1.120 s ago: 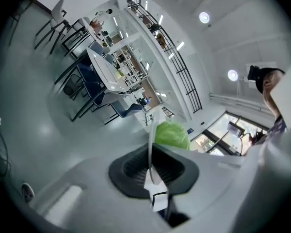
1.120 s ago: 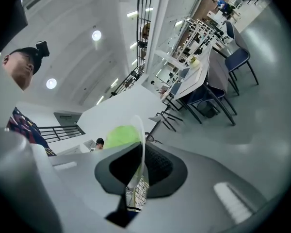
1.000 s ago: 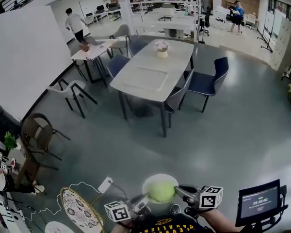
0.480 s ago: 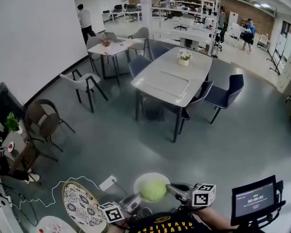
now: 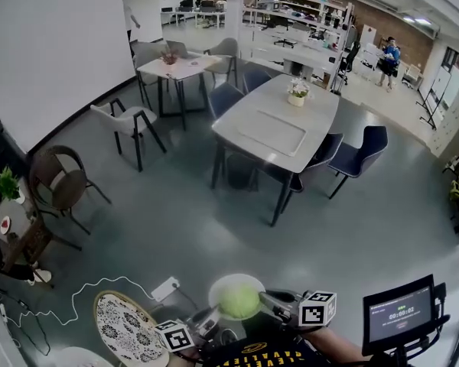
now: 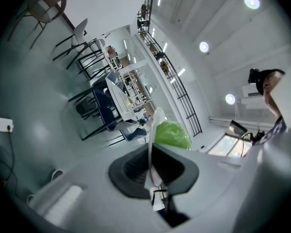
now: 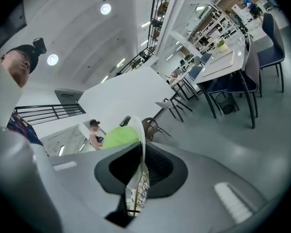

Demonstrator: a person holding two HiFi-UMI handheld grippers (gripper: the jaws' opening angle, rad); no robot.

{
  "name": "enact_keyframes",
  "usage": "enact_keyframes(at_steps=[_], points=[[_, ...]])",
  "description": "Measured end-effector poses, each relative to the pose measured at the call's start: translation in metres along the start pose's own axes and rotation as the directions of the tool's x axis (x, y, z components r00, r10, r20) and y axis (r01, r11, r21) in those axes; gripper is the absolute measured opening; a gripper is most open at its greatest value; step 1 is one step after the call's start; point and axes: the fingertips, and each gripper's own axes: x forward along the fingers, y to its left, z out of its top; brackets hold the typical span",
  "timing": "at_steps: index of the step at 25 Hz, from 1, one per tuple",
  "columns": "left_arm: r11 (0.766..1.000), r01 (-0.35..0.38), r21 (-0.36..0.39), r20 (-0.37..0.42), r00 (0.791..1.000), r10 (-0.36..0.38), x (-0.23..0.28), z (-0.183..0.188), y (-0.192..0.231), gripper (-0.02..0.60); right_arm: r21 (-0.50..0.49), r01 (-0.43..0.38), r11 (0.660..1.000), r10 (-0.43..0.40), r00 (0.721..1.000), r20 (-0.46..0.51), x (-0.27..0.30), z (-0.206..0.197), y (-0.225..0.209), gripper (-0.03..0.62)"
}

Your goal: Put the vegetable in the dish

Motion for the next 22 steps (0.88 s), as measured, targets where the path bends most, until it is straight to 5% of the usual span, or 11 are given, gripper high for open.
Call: enact_keyframes(at_steps=[6,14,22], points=[[0.998,-0.068,0.001,0.029,0.997,0.068,-0.013,0.023,0.003,0.011,0.014,-0.046,0.999,0.047,0.998,-0.04,0.029,0.01,0.005,0.035],[0.986,-0.155,0.061,0.101,0.984,0.148,0.067,0.126,0.035,0.011,-0.029,-0.151,0.988,0.148,0.985,-0.085,0.09,0.121,-0.056,0.035],[0.98,-0.183,0.084,0.094,0.98,0.175,0.137,0.168,0.047,0.014,-0.025,-0.167,0.986,0.165,0.982,-0.09,0.103,0.19,-0.109,0.041]])
